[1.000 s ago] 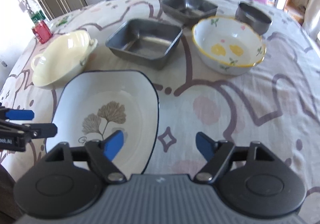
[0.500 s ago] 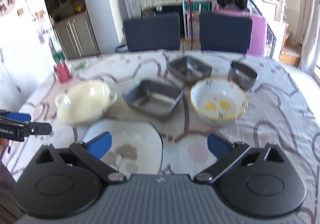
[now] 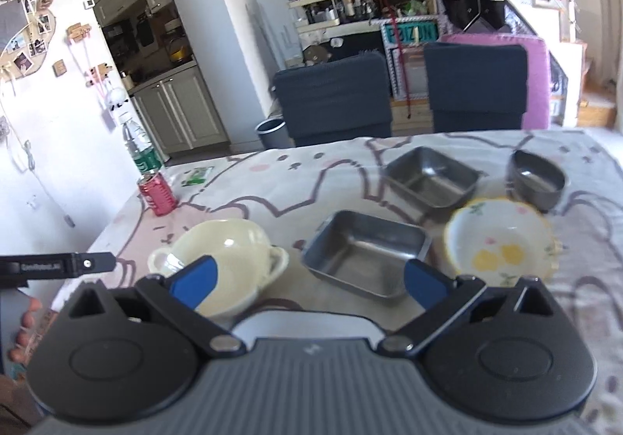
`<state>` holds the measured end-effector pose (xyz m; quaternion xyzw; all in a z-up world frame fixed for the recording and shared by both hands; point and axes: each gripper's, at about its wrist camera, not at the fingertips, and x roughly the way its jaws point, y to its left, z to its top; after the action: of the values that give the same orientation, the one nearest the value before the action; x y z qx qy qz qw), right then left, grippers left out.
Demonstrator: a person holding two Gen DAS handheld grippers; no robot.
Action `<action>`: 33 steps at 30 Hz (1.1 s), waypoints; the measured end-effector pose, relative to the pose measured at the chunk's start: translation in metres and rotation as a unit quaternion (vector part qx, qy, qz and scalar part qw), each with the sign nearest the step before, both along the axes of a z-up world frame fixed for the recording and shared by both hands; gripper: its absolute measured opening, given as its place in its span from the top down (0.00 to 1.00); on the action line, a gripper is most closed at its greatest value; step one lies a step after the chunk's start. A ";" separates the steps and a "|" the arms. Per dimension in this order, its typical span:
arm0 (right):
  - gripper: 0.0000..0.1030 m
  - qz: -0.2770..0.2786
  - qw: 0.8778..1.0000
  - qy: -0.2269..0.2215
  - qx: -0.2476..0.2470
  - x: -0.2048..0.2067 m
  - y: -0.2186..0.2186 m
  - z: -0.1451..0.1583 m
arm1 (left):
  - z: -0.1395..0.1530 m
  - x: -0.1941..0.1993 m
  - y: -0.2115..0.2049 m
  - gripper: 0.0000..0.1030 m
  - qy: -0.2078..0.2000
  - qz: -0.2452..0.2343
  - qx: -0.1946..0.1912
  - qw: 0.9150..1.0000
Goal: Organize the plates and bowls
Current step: 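Move both tools to the handles of the cream two-handled bowl, then close the left tool on one handle while the right tool grips the other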
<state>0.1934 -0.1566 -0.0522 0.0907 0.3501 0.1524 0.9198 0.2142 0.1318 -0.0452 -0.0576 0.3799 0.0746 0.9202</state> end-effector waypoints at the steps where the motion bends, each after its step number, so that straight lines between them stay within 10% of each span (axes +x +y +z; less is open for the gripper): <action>1: 0.00 0.002 1.000 0.005 0.008 0.006 0.004 -0.002 | -0.002 0.004 0.004 0.00 0.002 0.005 0.000 1.000; 21: 0.00 0.010 0.986 0.100 0.136 0.092 0.044 -0.063 | -0.054 0.070 0.051 0.00 0.038 0.006 -0.064 0.997; 33: 0.41 0.030 0.973 0.199 0.116 0.116 0.066 -0.094 | -0.078 0.095 0.065 0.55 0.086 0.002 -0.117 0.989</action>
<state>0.3090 -0.0910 -0.1466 0.2145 0.5089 0.1978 0.8099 0.3096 0.1970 -0.1236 -0.1590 0.4635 0.0365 0.8710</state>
